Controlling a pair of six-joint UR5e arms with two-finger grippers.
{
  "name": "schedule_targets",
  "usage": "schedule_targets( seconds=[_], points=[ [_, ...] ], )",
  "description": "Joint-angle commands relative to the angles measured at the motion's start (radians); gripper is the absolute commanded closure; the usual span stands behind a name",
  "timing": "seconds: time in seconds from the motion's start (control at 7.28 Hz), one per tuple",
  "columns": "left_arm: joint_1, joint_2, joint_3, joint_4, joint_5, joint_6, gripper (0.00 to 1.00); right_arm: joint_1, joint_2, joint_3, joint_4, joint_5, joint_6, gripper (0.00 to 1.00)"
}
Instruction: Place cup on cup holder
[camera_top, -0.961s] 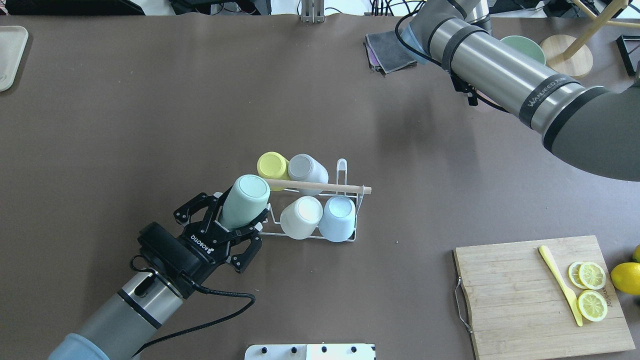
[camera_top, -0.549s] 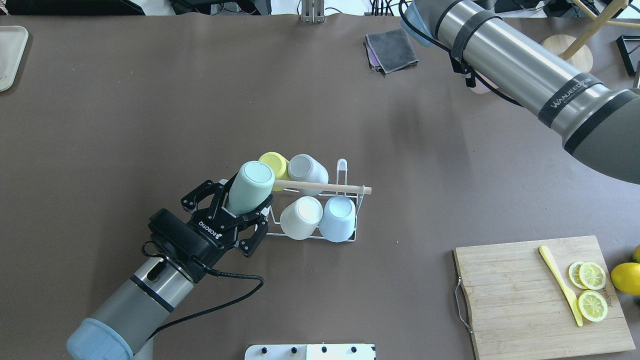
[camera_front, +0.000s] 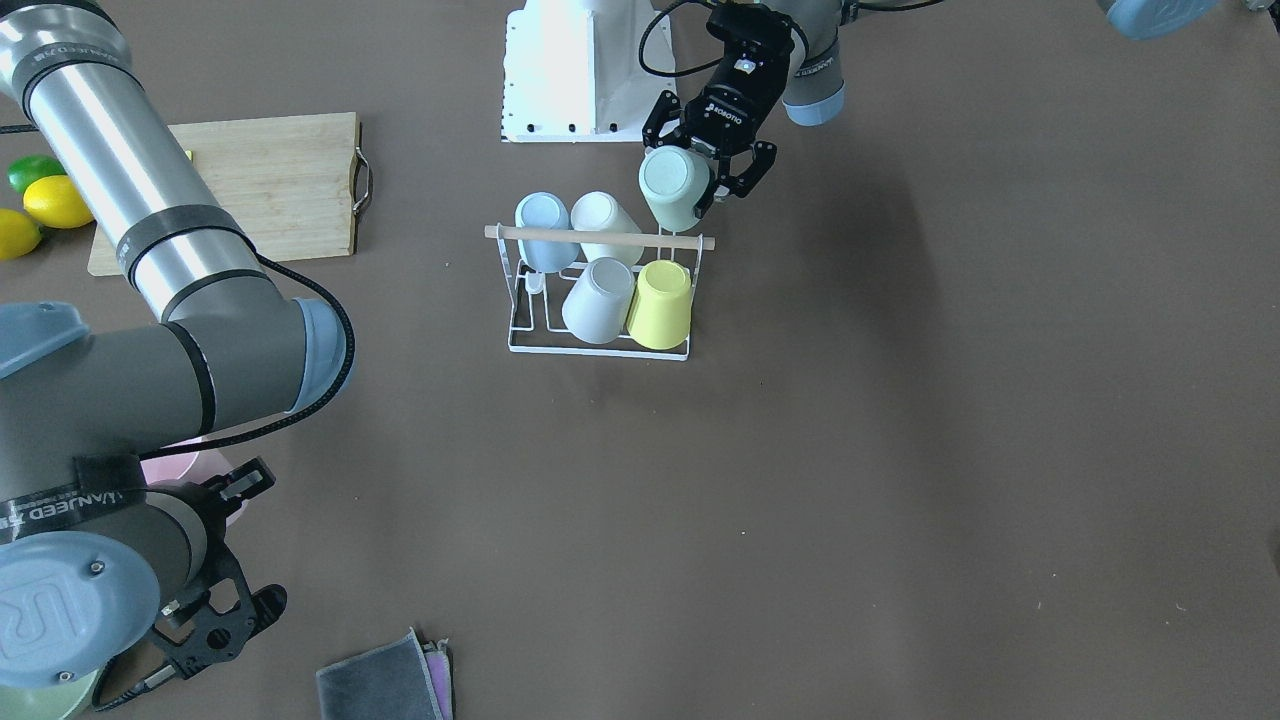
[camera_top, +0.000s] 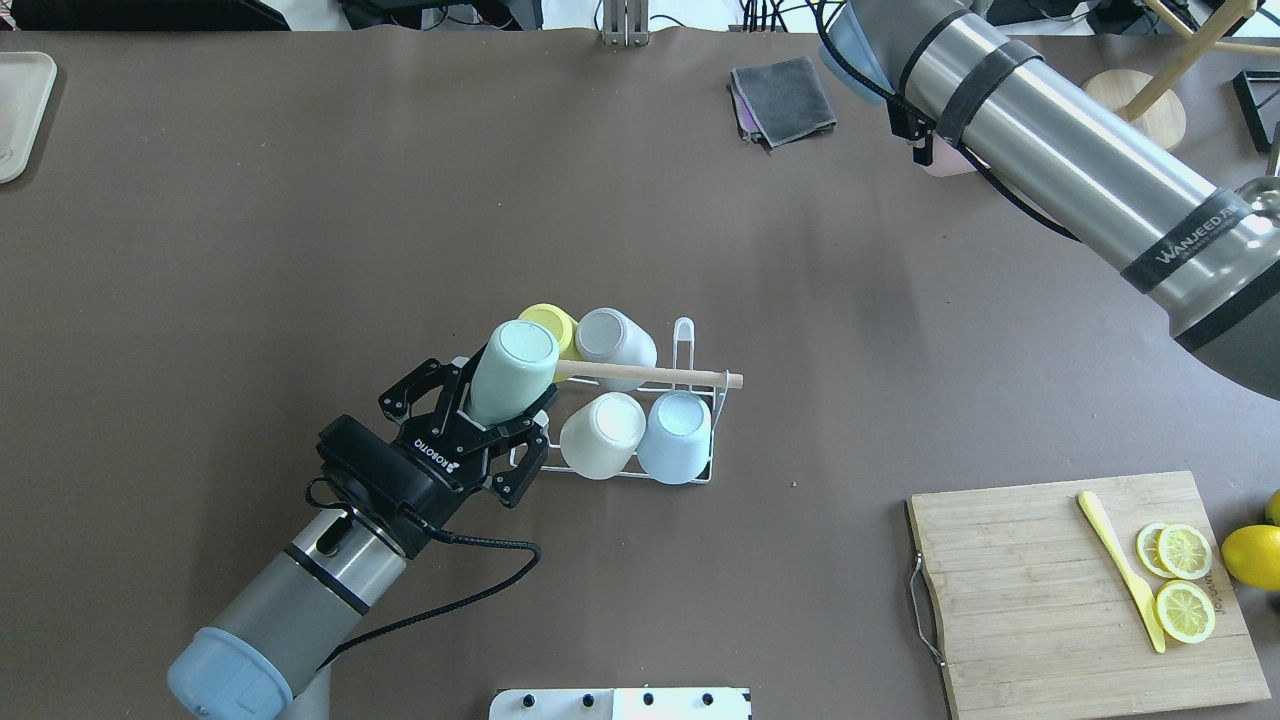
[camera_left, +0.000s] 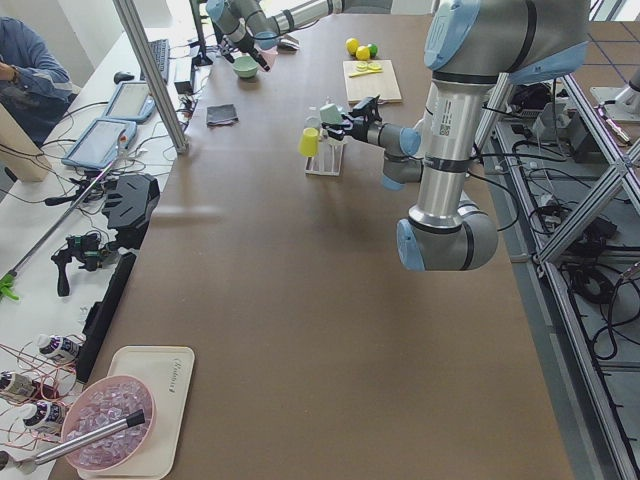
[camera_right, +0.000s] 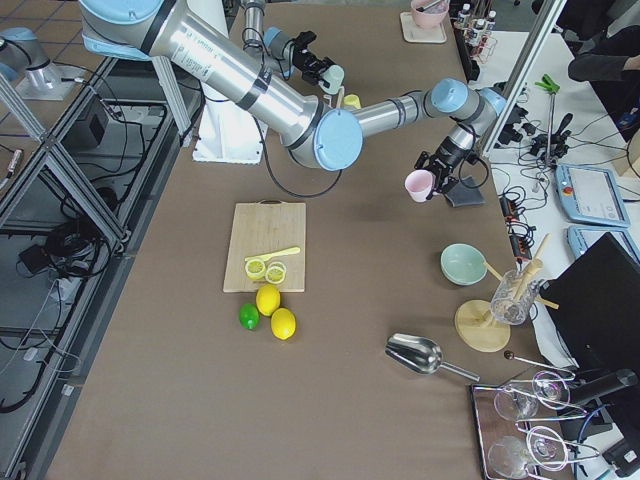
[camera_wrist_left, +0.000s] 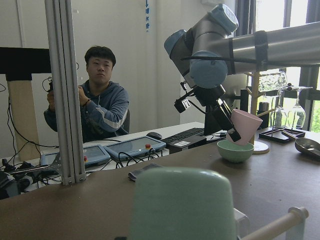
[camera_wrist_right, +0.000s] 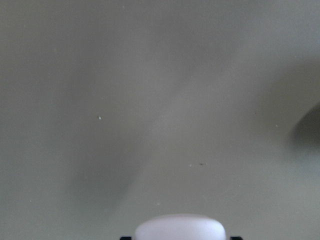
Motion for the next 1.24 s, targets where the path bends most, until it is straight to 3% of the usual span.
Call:
schedule_targets(
  seconds=[0.0, 0.82, 1.1],
  points=[
    [0.006, -0.011, 0.016, -0.014, 0.001, -0.055, 0.79, -0.007, -0.056, 0.127, 0.128, 0.020, 0.140, 1.00],
    [0.015, -0.019, 0.056, -0.017, 0.002, -0.089, 0.79, -0.036, -0.298, 0.374, 0.757, 0.033, 0.540, 1.00],
    [0.020, -0.019, 0.056, -0.017, 0.002, -0.089, 0.77, -0.065, -0.360, 0.405, 0.941, -0.001, 0.624, 1.00]
  ],
)
